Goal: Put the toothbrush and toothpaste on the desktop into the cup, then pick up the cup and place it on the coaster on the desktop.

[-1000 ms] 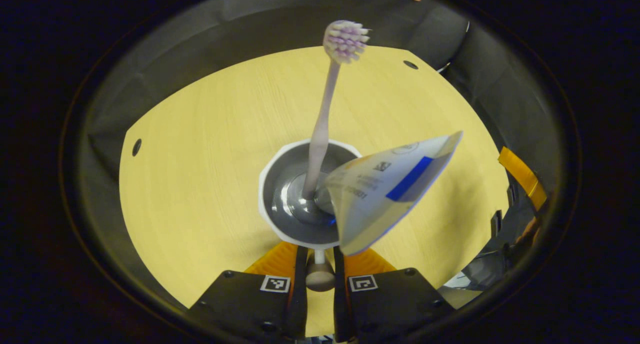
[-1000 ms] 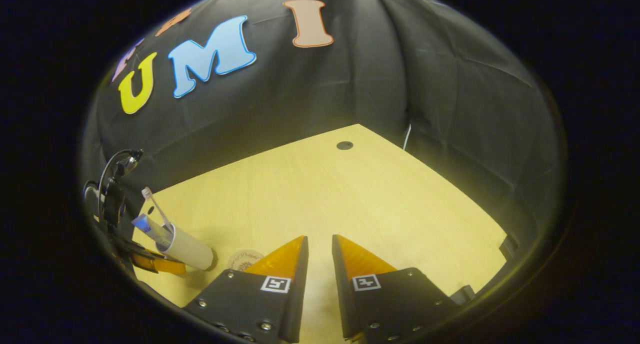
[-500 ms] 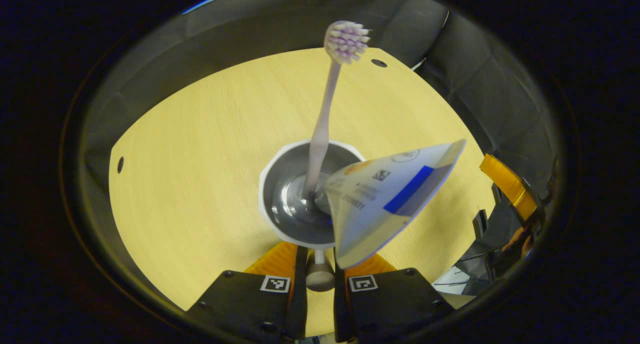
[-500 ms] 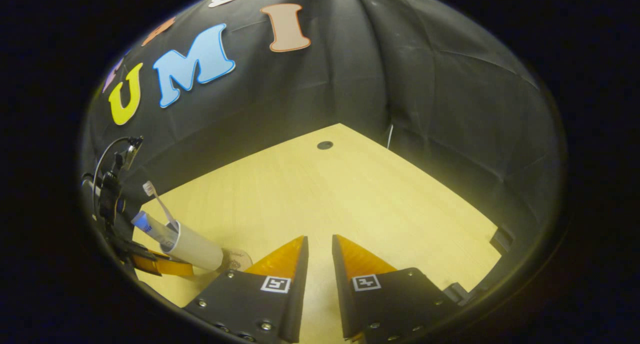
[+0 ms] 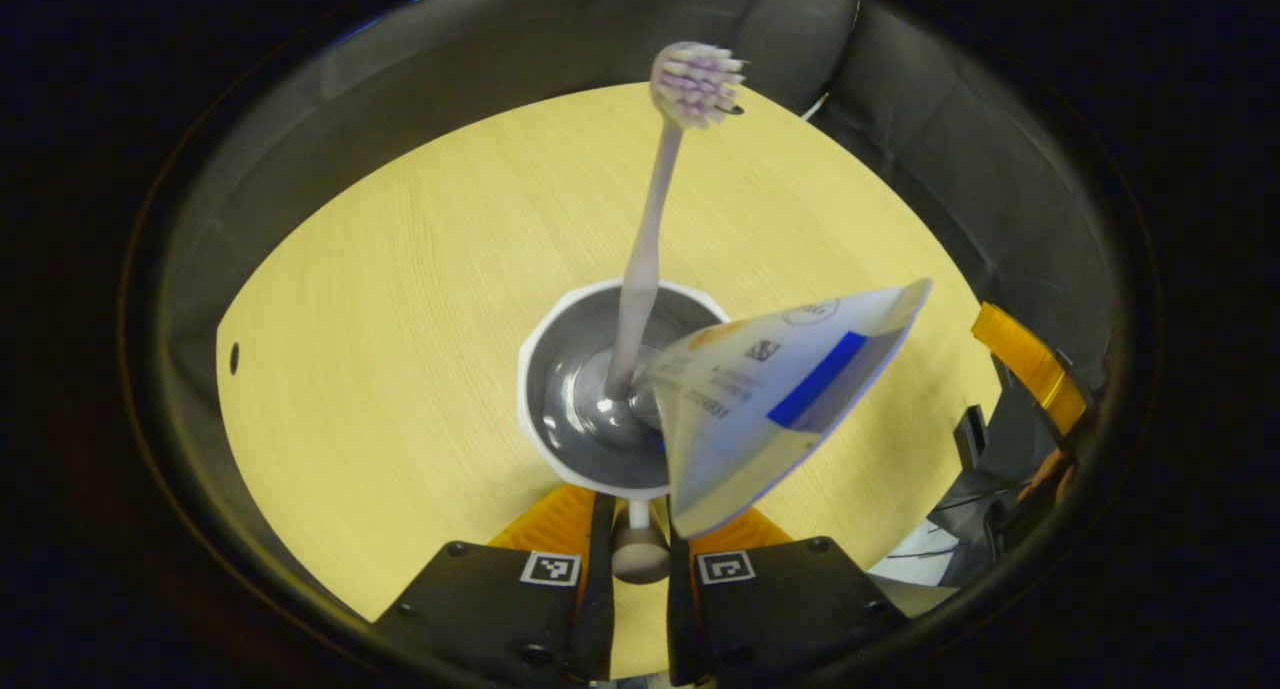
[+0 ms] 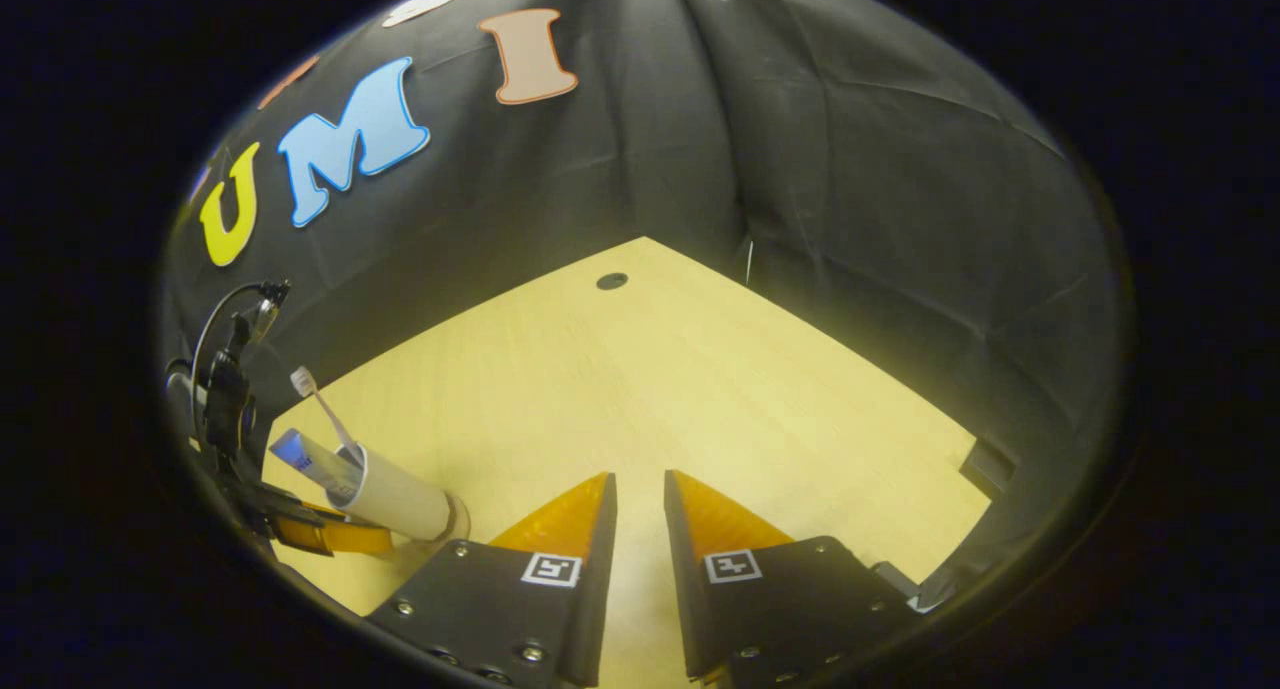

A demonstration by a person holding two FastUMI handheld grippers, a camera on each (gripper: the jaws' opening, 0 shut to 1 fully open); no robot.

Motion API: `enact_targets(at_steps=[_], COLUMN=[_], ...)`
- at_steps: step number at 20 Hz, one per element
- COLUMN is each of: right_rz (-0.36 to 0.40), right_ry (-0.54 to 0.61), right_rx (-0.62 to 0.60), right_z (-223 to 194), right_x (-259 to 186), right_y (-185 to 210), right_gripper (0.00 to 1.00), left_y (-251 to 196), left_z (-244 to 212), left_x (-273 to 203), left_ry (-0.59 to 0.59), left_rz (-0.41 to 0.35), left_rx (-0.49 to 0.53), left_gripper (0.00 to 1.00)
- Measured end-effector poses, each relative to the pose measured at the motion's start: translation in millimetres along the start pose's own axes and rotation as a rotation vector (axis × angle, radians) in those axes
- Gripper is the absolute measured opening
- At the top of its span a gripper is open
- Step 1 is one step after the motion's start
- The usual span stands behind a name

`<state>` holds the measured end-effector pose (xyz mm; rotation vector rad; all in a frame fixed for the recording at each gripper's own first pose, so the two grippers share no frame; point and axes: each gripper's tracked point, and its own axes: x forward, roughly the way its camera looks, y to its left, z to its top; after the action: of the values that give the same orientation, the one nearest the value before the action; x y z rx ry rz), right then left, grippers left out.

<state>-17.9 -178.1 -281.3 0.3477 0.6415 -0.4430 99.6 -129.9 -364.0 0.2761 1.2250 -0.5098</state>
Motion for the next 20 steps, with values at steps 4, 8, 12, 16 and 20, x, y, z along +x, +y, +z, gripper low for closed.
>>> enact_targets(at_steps=[4, 8, 12, 16, 20], right_rz=[-0.005, 0.003, 0.028, 0.079, 0.160], right_ry=[0.004, 0.006, 0.017, 0.027, 0.029], right_rx=[0.008, 0.022, 0.010, -0.038, -0.094], right_z=[1, 4, 6, 10, 13], right_x=[1, 3, 6, 10, 6], right_y=[-10, -16, -12, 6, 40], right_gripper=[0.30, 0.30, 0.30, 0.30, 0.29], left_y=[2, 6, 5, 8, 11], left_z=[-5, -8, -18, -19, -12], left_x=[3, 4, 6, -7, -37], left_ry=[0.010, -0.005, -0.006, -0.064, -0.191], left_rz=[0.018, 0.026, 0.055, 0.077, 0.084], left_rx=[-0.002, -0.011, -0.017, -0.048, -0.075], left_gripper=[0.28, 0.29, 0.39, 0.55, 0.58])
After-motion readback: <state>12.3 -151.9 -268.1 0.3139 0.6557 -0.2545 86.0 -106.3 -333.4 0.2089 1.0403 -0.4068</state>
